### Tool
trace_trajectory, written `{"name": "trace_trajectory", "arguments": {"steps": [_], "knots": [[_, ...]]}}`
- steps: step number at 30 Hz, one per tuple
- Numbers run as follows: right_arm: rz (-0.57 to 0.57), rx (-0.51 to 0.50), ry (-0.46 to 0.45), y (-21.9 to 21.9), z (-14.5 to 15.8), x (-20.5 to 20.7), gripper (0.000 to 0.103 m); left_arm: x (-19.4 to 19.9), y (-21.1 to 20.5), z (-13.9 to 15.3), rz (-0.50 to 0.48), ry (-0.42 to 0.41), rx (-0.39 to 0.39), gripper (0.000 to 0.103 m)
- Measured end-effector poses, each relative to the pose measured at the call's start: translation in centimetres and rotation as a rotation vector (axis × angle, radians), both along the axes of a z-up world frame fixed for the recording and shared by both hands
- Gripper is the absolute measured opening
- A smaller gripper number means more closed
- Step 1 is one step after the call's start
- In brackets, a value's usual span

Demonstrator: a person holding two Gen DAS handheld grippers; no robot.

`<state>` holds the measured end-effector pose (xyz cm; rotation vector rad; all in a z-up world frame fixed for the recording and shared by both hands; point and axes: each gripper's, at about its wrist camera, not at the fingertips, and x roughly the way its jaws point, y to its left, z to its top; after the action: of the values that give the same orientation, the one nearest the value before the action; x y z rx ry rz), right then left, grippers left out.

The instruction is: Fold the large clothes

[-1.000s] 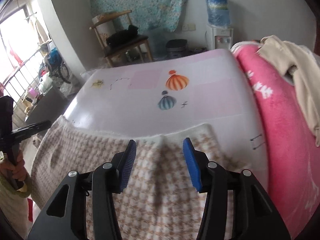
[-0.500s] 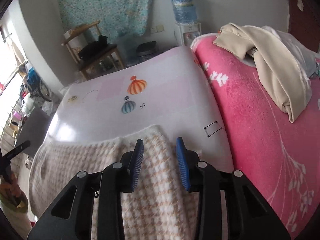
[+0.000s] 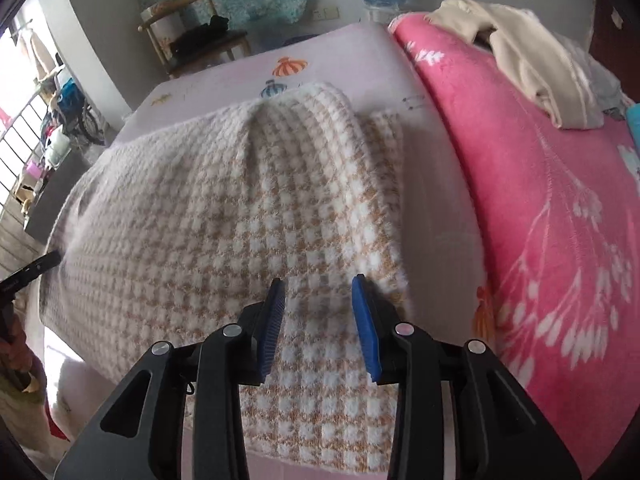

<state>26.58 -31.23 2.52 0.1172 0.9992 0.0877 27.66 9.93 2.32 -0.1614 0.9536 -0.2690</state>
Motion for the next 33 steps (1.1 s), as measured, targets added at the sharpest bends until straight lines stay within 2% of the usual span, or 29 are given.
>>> {"name": "trace_trajectory", "arguments": {"steps": [2,4,7,9,10,12,13,16,19,20,21,24,27,30,32,33], "knots": [[0.052,0.034,-0.036,1.9,1.1,-1.1,0.037,-1.0,-0.9,1.1,-0.038,-0.038,-0.003,0.039],[0.152,0.065,-0.037,5.2,0.7,-2.0,0.038,-1.8,-2.7,1.4,-0.101,-0.052,-0.027,0.043],[0.236,-0.02,-0.03,9.9,-1.1,-2.8,0.04,-2.2,-6.9,0.1,-0.15,-0.04,0.041,0.053],[0.242,-0.095,-0.036,11.9,-3.0,-2.7,0.047,-1.7,-9.2,-2.0,-0.152,-0.004,0.106,0.057],[0.248,-0.125,-0.054,12.2,-3.4,-2.6,0.048,-1.6,-9.9,-3.0,-0.144,-0.012,0.143,0.058],[0.227,-0.118,-0.029,12.0,-2.8,-2.3,0.048,-2.2,-10.6,-2.9,-0.133,-0.042,0.191,0.057],[0.212,-0.117,-0.022,11.9,-2.1,-2.5,0.048,-2.3,-10.6,-2.3,-0.125,-0.036,0.19,0.057],[0.262,-0.097,-0.084,13.0,-0.3,-4.3,0.048,-3.6,-10.2,-0.6,-0.136,-0.082,0.11,0.057],[0.295,-0.126,-0.04,15.0,-2.6,-4.2,0.049,-3.8,-11.2,-1.8,-0.14,-0.044,0.147,0.058],[0.288,-0.165,-0.055,15.5,-3.5,-4.3,0.052,-3.6,-11.5,-2.8,-0.137,-0.016,0.163,0.058],[0.288,-0.173,-0.069,15.6,-3.6,-4.4,0.052,-3.7,-11.5,-3.4,-0.129,-0.025,0.166,0.061],[0.254,-0.138,-0.044,14.4,-2.0,-4.9,0.052,-4.7,-10.5,-2.5,-0.102,-0.041,0.146,0.061],[0.157,-0.151,-0.09,11.1,-0.6,-6.2,0.053,-6.3,-7.6,-1.5,-0.049,-0.082,0.123,0.062],[-0.02,-0.11,-0.042,6.2,-2.3,-5.6,0.06,-6.0,-4.1,-3.2,0.054,-0.009,0.106,0.065],[-0.095,0.013,0.025,3.2,-4.6,-4.9,0.06,-5.5,-2.2,-4.3,0.075,0.013,0.021,0.065],[-0.109,0.075,0.016,2.5,-4.6,-5.1,0.06,-5.7,-1.7,-4.1,0.08,0.008,-0.015,0.065]]}}
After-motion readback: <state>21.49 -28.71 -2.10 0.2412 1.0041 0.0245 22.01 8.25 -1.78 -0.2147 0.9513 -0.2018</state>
